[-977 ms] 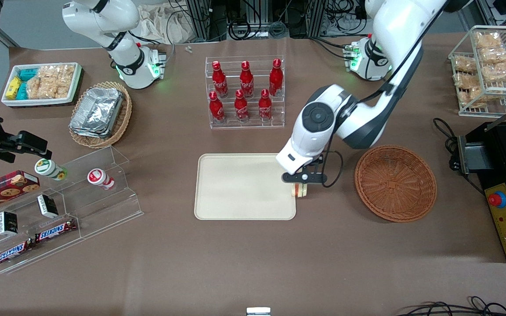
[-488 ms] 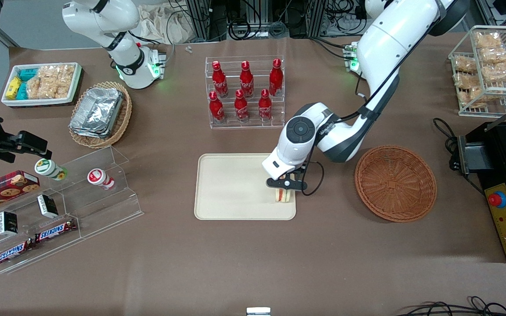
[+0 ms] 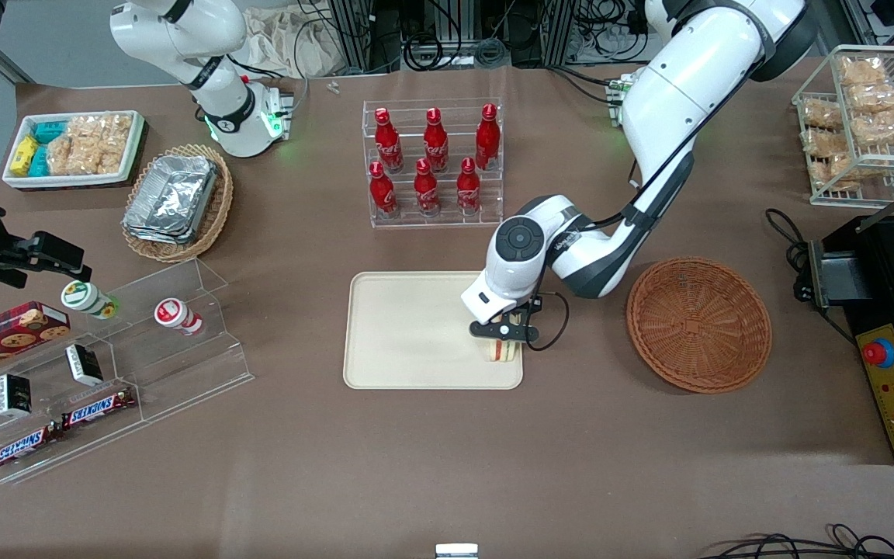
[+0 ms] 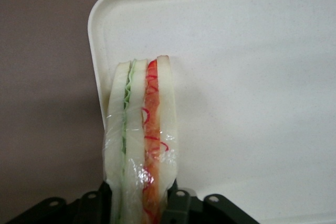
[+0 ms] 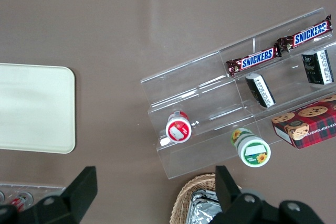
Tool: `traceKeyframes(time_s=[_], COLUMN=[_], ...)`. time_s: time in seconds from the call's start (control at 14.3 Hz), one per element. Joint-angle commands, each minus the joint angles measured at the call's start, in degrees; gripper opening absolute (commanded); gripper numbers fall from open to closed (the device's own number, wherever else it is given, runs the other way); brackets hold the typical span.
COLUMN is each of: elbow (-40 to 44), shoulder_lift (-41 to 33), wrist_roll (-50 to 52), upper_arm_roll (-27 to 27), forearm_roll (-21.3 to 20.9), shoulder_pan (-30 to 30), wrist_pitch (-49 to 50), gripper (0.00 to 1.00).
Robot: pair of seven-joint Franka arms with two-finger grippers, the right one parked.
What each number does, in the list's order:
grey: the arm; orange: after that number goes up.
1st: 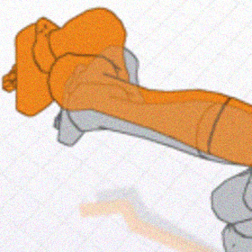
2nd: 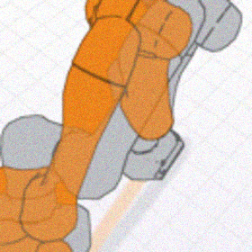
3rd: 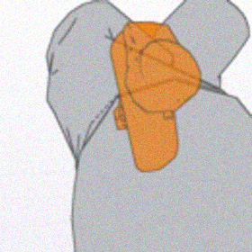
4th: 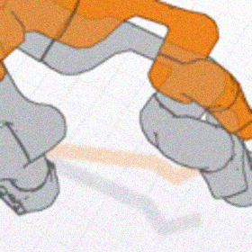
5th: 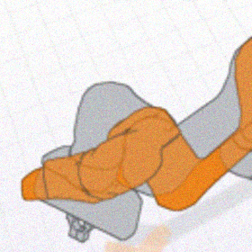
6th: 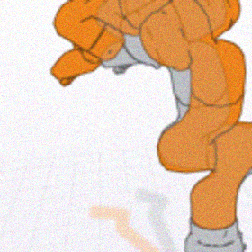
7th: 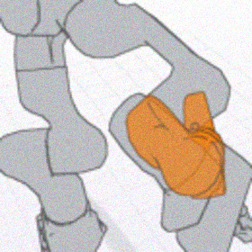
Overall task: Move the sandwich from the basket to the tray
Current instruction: 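Open the left gripper to release the sandwich onto the tray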
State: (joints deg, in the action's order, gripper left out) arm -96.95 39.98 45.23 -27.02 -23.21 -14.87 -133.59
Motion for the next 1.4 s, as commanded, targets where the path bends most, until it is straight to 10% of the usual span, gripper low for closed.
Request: traceKeyframes(time_s=[0.0,0.63,1.33], elbow=[1.15,6.32,8.18], shoulder_lift=[0.01,-15.19,-30.04], wrist_roll=[4.32,7.52,-23.58], upper_arm_roll=[0.21,-0.14,7.65], forearm_roll=[-1.75,2.73,24.42], shoulder_pan=[-0.77,3.88,16.11], wrist_pitch=[-0.09,17.55,37.32], gripper=[1.00,1.00,1.00])
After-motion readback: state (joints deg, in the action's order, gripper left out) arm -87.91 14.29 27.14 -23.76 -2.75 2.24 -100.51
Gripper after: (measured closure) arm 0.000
